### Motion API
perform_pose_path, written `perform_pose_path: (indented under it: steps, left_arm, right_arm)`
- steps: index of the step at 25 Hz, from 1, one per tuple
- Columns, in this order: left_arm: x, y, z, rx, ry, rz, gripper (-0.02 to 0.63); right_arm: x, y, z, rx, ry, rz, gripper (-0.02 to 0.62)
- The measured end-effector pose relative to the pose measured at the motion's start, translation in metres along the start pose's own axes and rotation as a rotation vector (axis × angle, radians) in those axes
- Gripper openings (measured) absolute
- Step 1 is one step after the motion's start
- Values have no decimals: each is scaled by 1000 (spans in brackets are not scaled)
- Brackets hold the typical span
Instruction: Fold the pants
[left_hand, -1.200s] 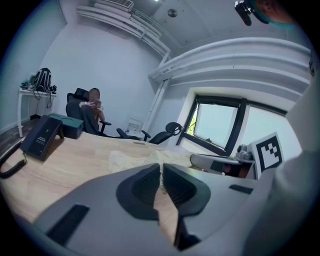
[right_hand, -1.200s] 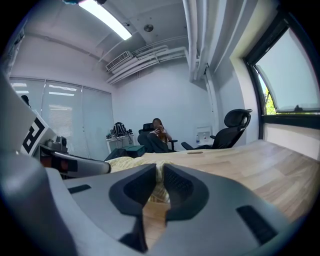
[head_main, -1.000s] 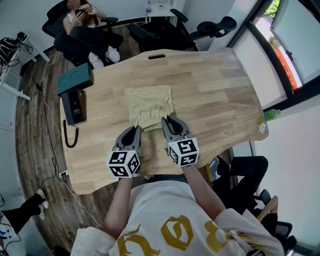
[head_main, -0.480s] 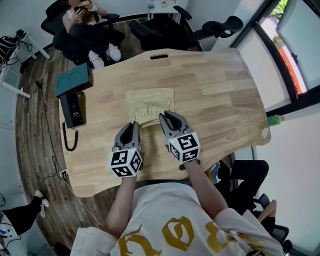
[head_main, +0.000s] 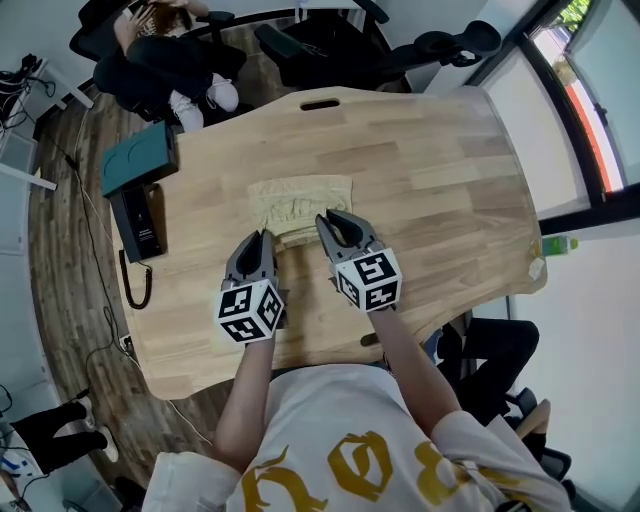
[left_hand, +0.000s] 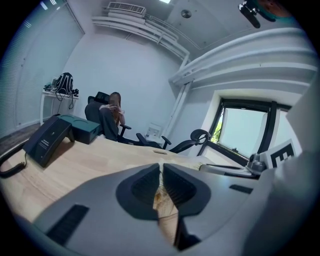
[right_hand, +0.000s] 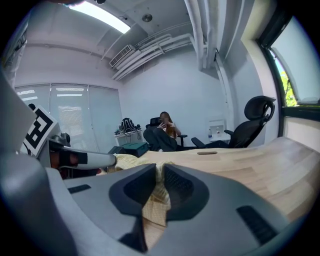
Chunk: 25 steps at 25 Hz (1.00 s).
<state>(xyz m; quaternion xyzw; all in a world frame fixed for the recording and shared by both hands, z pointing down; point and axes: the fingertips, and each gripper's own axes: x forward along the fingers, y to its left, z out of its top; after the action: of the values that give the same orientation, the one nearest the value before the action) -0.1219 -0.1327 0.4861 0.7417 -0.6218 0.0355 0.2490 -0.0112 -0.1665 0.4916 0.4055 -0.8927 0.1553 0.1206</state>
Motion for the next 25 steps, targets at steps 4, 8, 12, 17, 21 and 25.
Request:
perform_pose_path:
  steps: [4,8,12,17,21,25]
  left_arm:
    - [19,11,-3,-28,26,25,26]
    - [39,22,-8,-41,58,45,26]
    - [57,34,-11,-57,66,61,26]
    - [72,48,-12,-55,10,125,26]
    - [77,57,-18,-29,-11,189,26]
    - [78,62,-17,42,-63,230,26]
  right_arm:
    - [19,-9,-6,4,36,2,51]
    - [41,-20,-12,20,70,6,51]
    - [60,-27,-19,25,94,13,51]
    - [82,-32,-28,15,90,36,51]
    - [95,-33,-31,-30,64,62,51]
    - [102,-31,-33,-67,21,90,54]
